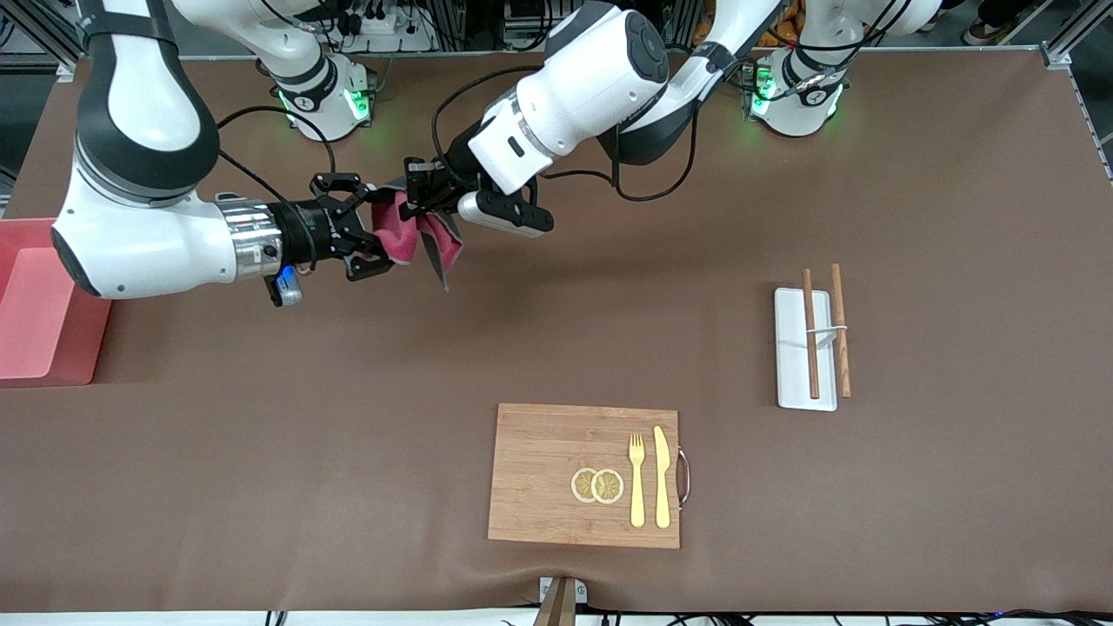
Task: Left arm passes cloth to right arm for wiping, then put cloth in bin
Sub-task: 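Carry the cloth toward the right gripper while the right gripper approaches, then grasp the cloth with the right gripper while the left gripper releases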
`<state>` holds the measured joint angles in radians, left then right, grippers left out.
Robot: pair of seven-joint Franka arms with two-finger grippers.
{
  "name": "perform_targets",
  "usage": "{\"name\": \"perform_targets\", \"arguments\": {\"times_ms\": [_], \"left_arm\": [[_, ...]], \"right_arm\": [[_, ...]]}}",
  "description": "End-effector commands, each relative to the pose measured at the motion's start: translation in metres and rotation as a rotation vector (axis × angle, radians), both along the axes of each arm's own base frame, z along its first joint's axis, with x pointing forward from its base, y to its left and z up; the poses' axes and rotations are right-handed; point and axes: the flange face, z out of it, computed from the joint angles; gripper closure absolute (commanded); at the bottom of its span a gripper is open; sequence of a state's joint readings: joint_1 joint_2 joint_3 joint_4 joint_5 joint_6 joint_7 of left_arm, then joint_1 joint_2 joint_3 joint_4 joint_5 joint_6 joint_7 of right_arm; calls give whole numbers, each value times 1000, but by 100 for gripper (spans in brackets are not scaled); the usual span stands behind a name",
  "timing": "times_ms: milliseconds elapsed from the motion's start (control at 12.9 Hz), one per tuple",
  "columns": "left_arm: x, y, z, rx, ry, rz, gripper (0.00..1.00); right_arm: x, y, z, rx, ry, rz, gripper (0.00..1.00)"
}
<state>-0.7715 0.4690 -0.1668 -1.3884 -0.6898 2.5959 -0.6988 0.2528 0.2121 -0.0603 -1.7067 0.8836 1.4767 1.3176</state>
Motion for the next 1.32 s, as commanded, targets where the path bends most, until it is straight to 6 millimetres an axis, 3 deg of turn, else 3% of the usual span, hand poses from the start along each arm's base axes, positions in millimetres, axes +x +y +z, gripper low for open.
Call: {"name": "perform_targets", "arguments": {"times_ms": [0,155,233,310,388,466,621,776,1009,1086,1241], "left_arm": [[0,3,7,-11,-4,11,100],[1,5,8,-11,-5,14,100],[3,7,9,-11,-6,21,84],[10,13,11,-11,-11,34,24],[16,22,17,-11,-23,48,0],[18,29,25,-8,-39,54,0],[27,45,26,2,-34,73,0],[46,78,24,35,-37,114,0],[71,161,42,256,-101,99,0],[81,191,47,314,-66,96,0],[96,256,61,477,-48,100,0]], "right_arm": [[-5,1,3,27,11,-17,100],[-2,-2,-1,31,3,-17,100],[-1,-3,-3,40,-21,2,100],[0,-6,-5,60,-67,33,100],[3,-12,-3,72,-91,37,100],[7,-18,-1,76,-113,41,100],[18,-14,-15,25,-184,81,100],[29,3,-48,-39,-283,123,100],[42,22,-128,-201,-368,233,100],[45,16,-156,-274,-401,270,100],[43,-5,-184,-319,-481,372,100]]}}
